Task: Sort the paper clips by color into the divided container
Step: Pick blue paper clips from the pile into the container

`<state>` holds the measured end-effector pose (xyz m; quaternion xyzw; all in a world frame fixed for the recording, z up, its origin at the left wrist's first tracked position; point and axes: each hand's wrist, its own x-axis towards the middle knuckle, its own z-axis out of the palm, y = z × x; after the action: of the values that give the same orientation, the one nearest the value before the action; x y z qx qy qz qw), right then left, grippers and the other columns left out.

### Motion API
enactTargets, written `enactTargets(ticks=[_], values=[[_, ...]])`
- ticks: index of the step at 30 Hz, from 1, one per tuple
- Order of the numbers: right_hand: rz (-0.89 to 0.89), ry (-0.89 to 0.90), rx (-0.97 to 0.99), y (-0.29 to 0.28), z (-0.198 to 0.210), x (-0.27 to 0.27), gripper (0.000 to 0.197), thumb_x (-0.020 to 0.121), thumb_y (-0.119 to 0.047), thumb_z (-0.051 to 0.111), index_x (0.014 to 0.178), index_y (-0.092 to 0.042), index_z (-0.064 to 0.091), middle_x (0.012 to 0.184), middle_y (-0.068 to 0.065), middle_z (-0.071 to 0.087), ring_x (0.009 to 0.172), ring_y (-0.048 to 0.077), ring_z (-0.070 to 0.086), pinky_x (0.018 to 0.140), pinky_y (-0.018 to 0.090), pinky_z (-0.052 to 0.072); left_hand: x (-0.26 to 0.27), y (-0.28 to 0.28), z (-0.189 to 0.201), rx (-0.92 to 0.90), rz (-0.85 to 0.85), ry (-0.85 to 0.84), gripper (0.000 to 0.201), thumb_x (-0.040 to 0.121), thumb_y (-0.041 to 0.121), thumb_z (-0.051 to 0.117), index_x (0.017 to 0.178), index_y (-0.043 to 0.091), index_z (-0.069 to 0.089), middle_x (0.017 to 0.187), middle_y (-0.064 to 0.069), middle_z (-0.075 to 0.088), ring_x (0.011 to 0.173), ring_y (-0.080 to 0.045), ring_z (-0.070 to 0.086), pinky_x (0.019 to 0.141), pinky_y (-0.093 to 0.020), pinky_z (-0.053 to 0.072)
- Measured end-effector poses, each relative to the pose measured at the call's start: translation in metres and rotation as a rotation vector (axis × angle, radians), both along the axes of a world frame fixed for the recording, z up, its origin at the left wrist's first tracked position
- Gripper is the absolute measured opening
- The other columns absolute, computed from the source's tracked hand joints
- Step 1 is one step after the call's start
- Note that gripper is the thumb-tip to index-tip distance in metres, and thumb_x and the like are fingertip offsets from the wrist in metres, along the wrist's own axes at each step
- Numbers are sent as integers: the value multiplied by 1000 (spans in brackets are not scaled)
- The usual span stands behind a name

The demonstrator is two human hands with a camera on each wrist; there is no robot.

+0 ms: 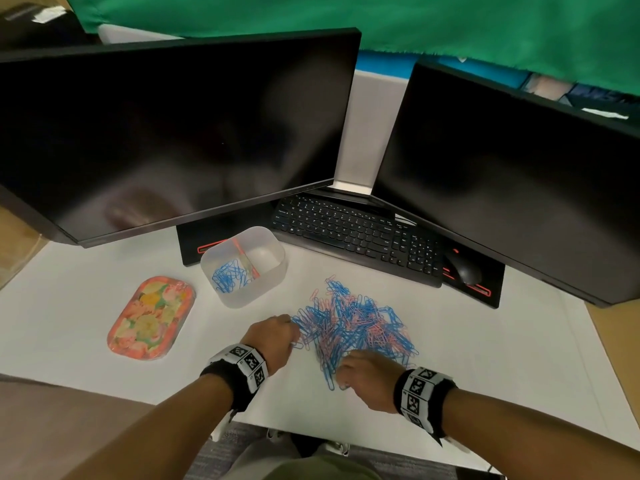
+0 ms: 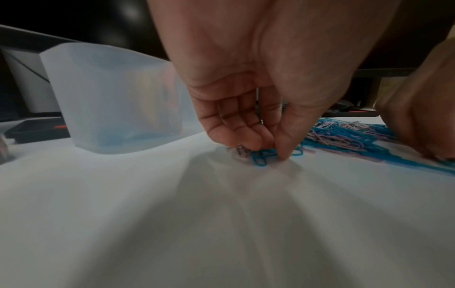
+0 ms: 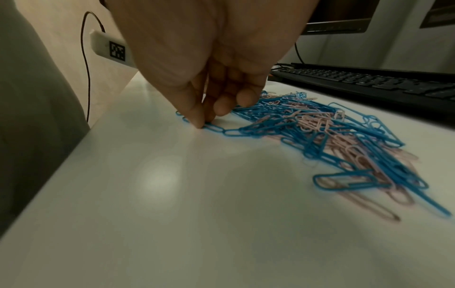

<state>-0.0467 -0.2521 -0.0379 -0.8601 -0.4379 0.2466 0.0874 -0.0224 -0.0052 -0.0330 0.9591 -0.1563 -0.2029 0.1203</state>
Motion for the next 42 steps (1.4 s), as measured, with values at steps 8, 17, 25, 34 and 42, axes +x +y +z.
enactTargets(ticks=[8, 17, 25, 34, 42], values=[[-21, 16, -56, -2, 8, -6, 30, 84, 0, 47, 110, -8, 59, 105, 10, 57, 96, 27, 51, 87, 38, 45, -3, 2, 5, -155, 63, -12, 5, 87, 18, 50, 84, 22, 53, 96, 3, 55, 90, -18, 55, 74, -29, 47], [47, -4, 30, 12, 14, -6, 35, 81, 9, 51, 112, -4, 61, 104, 14, 59, 88, 31, 56, 77, 35, 46, 10, 25, 19, -626, 564, 66, 45, 82, -5, 51, 108, 31, 57, 77, 2, 68, 70, -15, 68, 75, -25, 54], [94, 13, -55, 12, 17, -8, 46, 80, 9, 50, 124, -5, 56, 107, 14, 57, 97, 32, 49, 86, 39, 42, 4, 36, 6, -533, 663, 164, 24, 90, 6, 49, 79, 24, 61, 87, 3, 64, 82, -19, 58, 77, -25, 43], [-223, 84, -28, 17, 25, -8, 18, 93, -4, 37, 103, -7, 52, 100, 4, 47, 77, 16, 38, 69, 27, 35, -9, 20, -5, -191, 393, 100, 13, 83, 31, 64, 79, 28, 52, 86, 6, 58, 80, -15, 56, 74, -24, 44], [-366, 56, -18, 32, 20, -10, 20, 91, -31, 48, 100, -13, 47, 99, 3, 50, 77, 17, 43, 68, 30, 37, -6, 22, -5, -103, 395, 80, 12, 86, 20, 51, 87, 23, 62, 100, 1, 63, 92, -20, 61, 81, -29, 50]])
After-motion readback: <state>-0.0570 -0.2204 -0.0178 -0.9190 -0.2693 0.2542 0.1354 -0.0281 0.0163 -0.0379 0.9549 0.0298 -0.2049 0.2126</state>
